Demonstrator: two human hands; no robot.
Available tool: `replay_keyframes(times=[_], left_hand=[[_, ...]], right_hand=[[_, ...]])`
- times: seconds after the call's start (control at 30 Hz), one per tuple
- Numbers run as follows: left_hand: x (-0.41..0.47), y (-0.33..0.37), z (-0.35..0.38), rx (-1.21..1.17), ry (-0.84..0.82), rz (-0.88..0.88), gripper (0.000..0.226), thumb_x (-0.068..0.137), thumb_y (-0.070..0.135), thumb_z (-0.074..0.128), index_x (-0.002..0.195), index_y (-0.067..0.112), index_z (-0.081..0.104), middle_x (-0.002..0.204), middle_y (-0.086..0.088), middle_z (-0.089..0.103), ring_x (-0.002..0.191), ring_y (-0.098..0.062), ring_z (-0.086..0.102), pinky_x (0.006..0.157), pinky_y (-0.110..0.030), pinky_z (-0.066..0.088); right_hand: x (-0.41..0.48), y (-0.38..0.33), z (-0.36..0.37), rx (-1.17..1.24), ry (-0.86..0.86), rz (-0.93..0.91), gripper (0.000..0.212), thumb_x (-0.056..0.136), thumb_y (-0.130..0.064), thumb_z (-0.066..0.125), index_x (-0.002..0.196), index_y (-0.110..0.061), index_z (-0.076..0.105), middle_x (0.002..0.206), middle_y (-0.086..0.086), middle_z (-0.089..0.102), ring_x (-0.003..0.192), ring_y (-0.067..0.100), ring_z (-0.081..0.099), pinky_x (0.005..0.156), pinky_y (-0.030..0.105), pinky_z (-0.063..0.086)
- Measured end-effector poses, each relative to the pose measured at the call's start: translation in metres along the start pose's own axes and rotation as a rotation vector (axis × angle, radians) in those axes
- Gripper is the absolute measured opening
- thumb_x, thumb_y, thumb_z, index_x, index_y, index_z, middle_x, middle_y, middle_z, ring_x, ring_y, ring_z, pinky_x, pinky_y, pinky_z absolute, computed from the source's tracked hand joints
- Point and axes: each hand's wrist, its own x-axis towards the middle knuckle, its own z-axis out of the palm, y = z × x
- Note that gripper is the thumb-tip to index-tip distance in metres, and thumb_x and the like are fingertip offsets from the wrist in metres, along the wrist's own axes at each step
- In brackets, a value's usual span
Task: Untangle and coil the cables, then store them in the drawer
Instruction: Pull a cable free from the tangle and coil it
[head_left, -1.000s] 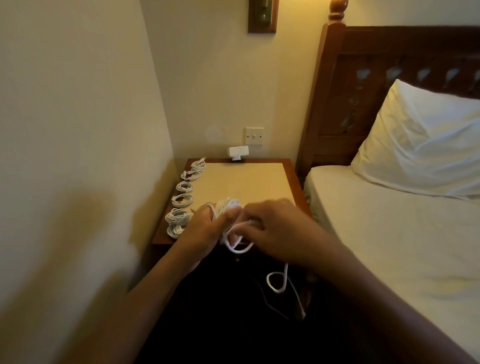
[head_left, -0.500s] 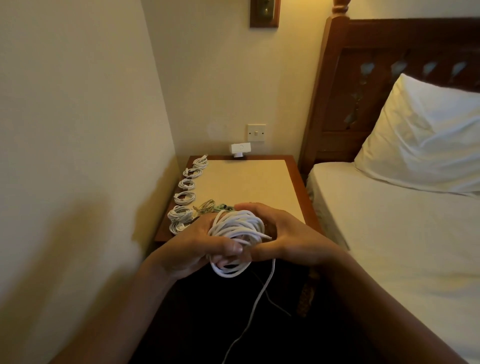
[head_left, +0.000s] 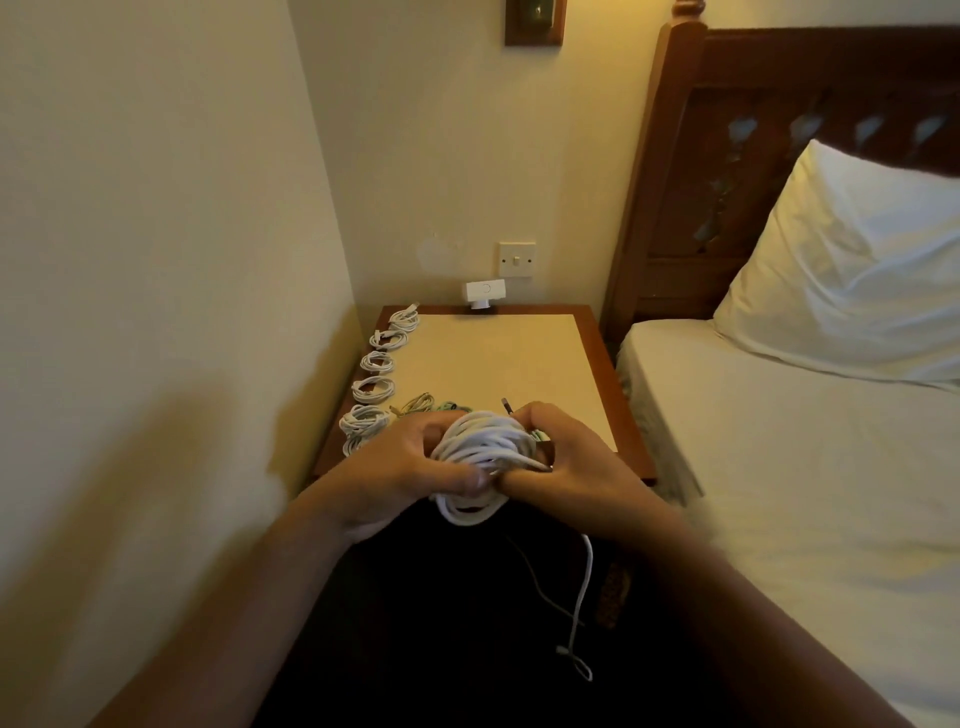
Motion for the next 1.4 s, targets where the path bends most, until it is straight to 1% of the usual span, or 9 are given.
replay_keyframes(times=[0.2,0.4,0.53,0.67,0.83,0.97,1.13,1.23,1.4], left_hand=[[0.005,-0.003,0.024,0.152,0.456,0.092,0.025,0.086,0.014,0.080,0.109,0.016,0.068,0.092,-0.007,0.077,0.084,-0.025,0.075,0.080,-0.042,0.063],[0.009,-0.002,0.039,0.160,0.676,0.123,0.027,0.086,0.024,0.080,0.105,0.013,0.065,0.082,-0.006,0.076,0.069,-0.021,0.073,0.063,-0.036,0.061],[0.009,-0.005,0.035,-0.350,0.347,0.006,0.032,0.079,0.015,0.080,0.094,-0.005,0.061,0.069,-0.011,0.055,0.059,-0.017,0.056,0.057,-0.027,0.050],[0.003,-0.009,0.025,-0.340,0.053,0.028,0.028,0.074,0.020,0.077,0.088,0.000,0.066,0.083,-0.015,0.060,0.081,-0.024,0.058,0.082,-0.037,0.047],[0.000,-0.002,0.029,-0.274,0.083,0.028,0.023,0.079,0.020,0.070,0.067,0.001,0.064,0.066,-0.011,0.060,0.066,-0.017,0.058,0.068,-0.025,0.051],[0.005,-0.004,0.041,-0.571,0.322,-0.049,0.025,0.094,0.008,0.054,0.069,0.008,0.053,0.053,-0.003,0.045,0.051,-0.014,0.046,0.063,-0.028,0.039],[0.006,-0.013,0.021,0.044,0.515,-0.058,0.035,0.082,0.035,0.067,0.080,0.002,0.058,0.072,-0.012,0.054,0.065,-0.020,0.050,0.070,-0.041,0.041],[0.000,-0.016,0.019,0.297,0.364,-0.100,0.044,0.082,0.044,0.068,0.092,0.002,0.060,0.079,-0.008,0.058,0.070,-0.016,0.051,0.069,-0.037,0.042],[-0.006,0.006,0.020,0.034,0.119,0.025,0.030,0.086,0.026,0.066,0.085,-0.003,0.058,0.065,-0.012,0.053,0.060,-0.022,0.048,0.060,-0.028,0.042]], right_hand=[[-0.004,-0.008,0.007,-0.088,0.128,-0.069,0.014,0.100,-0.027,0.056,0.113,-0.025,0.053,0.089,-0.011,0.065,0.078,-0.001,0.063,0.062,0.011,0.046],[-0.007,-0.009,0.017,-0.141,0.167,-0.144,0.036,0.101,-0.034,0.039,0.135,-0.024,0.045,0.098,-0.012,0.062,0.086,-0.004,0.063,0.067,0.011,0.047],[-0.006,-0.007,0.015,-0.099,0.130,-0.137,0.025,0.107,-0.028,0.037,0.130,-0.023,0.046,0.096,-0.007,0.063,0.082,0.001,0.063,0.065,0.013,0.045],[-0.005,-0.002,0.007,-0.059,0.133,-0.121,0.023,0.110,-0.024,0.037,0.130,-0.022,0.049,0.099,-0.005,0.066,0.083,0.005,0.063,0.067,0.017,0.047],[-0.001,0.006,0.004,0.069,-0.020,-0.143,0.028,0.111,-0.030,0.036,0.131,-0.024,0.055,0.116,-0.001,0.065,0.104,0.016,0.064,0.091,0.038,0.052],[0.007,0.010,0.001,0.069,-0.135,-0.082,0.030,0.111,-0.040,0.039,0.132,-0.028,0.056,0.114,0.001,0.065,0.098,0.019,0.063,0.086,0.040,0.053],[0.015,0.004,-0.032,-0.195,-0.124,-0.011,0.018,0.105,-0.039,0.053,0.113,-0.030,0.066,0.090,-0.016,0.069,0.081,-0.002,0.064,0.074,0.028,0.053],[0.027,-0.011,-0.054,-0.155,-0.020,-0.113,0.017,0.103,-0.032,0.057,0.103,-0.028,0.074,0.086,-0.016,0.069,0.078,0.002,0.061,0.068,0.025,0.050],[0.043,0.018,-0.027,0.040,0.059,-0.107,0.018,0.105,-0.026,0.058,0.099,-0.024,0.075,0.085,0.006,0.069,0.072,0.014,0.058,0.066,0.033,0.049]])
